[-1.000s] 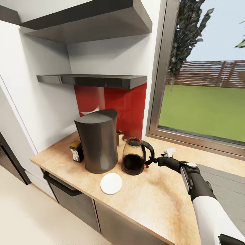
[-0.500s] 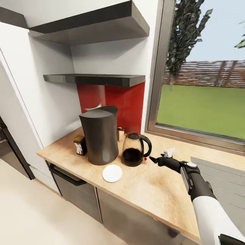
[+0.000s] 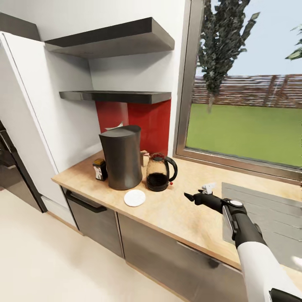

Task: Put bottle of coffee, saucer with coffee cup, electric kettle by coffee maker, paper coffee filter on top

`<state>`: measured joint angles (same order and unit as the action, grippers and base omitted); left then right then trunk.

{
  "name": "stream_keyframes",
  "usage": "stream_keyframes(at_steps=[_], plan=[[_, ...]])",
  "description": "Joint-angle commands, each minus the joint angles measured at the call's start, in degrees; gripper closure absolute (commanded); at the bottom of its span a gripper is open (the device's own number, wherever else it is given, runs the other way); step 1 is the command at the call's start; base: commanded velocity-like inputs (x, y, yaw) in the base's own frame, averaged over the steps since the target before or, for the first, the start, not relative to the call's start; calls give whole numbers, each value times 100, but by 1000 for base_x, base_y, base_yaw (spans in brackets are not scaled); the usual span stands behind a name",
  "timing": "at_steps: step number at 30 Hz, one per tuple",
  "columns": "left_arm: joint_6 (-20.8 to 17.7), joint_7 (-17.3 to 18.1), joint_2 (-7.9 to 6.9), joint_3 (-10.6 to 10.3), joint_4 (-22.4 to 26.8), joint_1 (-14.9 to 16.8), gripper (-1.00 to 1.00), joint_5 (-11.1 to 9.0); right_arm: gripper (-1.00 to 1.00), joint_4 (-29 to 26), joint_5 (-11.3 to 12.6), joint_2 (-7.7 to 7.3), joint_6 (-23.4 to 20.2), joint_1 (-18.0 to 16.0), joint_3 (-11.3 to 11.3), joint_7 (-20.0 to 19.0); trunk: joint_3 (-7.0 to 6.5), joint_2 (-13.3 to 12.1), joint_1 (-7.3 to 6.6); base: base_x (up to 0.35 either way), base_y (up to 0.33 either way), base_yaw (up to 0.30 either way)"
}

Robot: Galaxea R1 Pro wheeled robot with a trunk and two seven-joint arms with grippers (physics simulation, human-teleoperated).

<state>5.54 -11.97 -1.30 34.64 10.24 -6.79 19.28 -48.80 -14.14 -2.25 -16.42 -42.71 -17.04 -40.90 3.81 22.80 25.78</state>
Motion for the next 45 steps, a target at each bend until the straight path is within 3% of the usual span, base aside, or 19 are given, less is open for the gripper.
stream_keyframes(at_steps=[1,26,45], plan=[[17,-7,3,43,4,2,-100,59,-100,-7,-36,2,-23,-5,-19,-41,12,12,1,-286,-194,0],[17,-7,7,43,5,2,-100,59,-100,-77,-23,-4,-19,-5,-27,-58,12,12,1,-250,-207,-2],[17,-7,7,45,14,2,-100,59,-100,-71,-18,-4,-19,-4,-25,-58,12,12,1,-5,-271,-244]])
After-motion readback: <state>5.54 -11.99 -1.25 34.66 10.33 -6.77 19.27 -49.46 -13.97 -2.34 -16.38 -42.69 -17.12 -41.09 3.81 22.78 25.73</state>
